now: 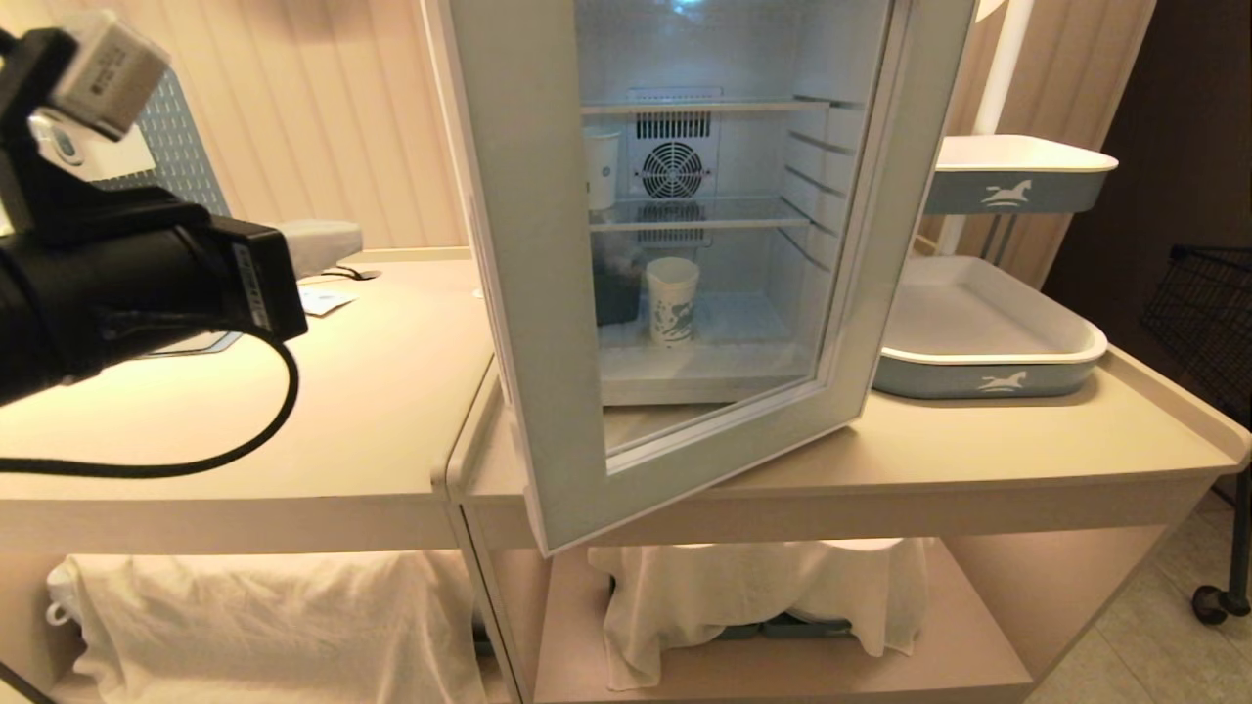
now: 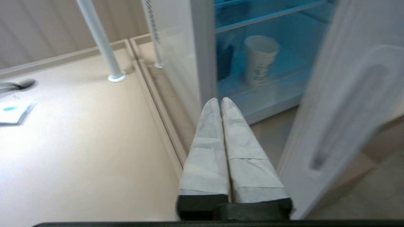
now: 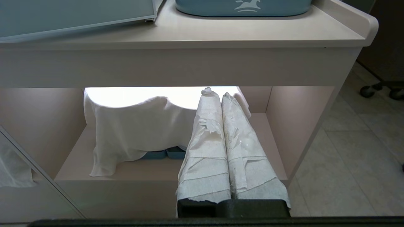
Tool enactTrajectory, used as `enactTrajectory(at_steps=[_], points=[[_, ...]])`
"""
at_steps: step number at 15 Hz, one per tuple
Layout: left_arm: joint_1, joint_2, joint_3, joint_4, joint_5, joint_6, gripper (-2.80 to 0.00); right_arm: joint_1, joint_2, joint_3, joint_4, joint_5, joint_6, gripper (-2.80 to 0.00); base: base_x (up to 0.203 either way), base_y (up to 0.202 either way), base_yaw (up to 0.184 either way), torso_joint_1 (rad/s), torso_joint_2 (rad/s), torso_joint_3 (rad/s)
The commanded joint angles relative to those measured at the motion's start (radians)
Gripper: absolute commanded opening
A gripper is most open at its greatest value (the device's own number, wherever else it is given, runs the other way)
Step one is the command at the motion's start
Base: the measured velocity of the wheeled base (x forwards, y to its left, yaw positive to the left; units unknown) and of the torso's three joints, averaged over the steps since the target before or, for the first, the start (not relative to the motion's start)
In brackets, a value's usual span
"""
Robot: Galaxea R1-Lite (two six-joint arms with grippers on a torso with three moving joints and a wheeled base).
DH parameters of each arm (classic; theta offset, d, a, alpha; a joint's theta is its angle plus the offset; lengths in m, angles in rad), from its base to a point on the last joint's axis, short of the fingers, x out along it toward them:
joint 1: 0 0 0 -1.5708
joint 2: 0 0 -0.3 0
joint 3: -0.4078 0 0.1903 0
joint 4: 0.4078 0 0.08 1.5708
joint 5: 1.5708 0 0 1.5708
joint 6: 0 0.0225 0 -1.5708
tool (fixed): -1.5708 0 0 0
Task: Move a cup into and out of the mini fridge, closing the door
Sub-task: Open the freezer door
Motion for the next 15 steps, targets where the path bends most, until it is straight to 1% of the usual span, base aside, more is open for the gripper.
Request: enactTrajectory(at_steps=[1,2,4,5,6,7,9,12,15], points=[[0.0,0.146,-0.059,-0.005,0.085,0.052,-2.8,0.001,0.001,0.0,0.0,0.0,-0.001,-2.8,0.0,0.0,0.0,0.0,0.0,0.0],[0.0,0.194,-0.09,-0.006,0.13,0.068,-2.8,0.001,0.001,0.0,0.0,0.0,-0.001,-2.8,0.0,0.0,0.0,0.0,0.0,0.0],[-0.011,0.284,-0.143,-0.023,0.246,0.094,-2.8,0.001,0.001,0.0,0.0,0.0,-0.001,-2.8,0.0,0.0,0.0,0.0,0.0,0.0],[-0.015,0.328,-0.155,-0.063,0.282,0.113,-2.8,0.0,0.001,0.0,0.0,0.0,-0.001,-2.8,0.0,0.0,0.0,0.0,0.0,0.0],[-0.017,0.367,-0.156,-0.127,0.305,0.147,-2.8,0.0,0.001,0.0,0.0,0.0,-0.001,-2.8,0.0,0.0,0.0,0.0,0.0,0.0],[-0.019,0.395,-0.157,-0.169,0.316,0.183,-2.8,0.0,0.001,0.0,0.0,0.0,-0.001,-2.8,0.0,0.0,0.0,0.0,0.0,0.0],[-0.035,0.434,-0.17,-0.201,0.328,0.218,-2.8,0.0,0.001,0.0,0.0,0.0,-0.001,-2.8,0.0,0.0,0.0,0.0,0.0,0.0],[-0.115,0.448,-0.163,-0.236,0.339,0.213,-2.8,0.0,0.001,0.0,0.0,0.0,-0.001,-2.8,0.0,0.0,0.0,0.0,0.0,0.0],[-0.177,0.446,-0.161,-0.235,0.34,0.168,-2.8,0.0,0.001,0.0,0.0,0.0,-0.001,-2.8,0.0,0.0,0.0,0.0,0.0,0.0]])
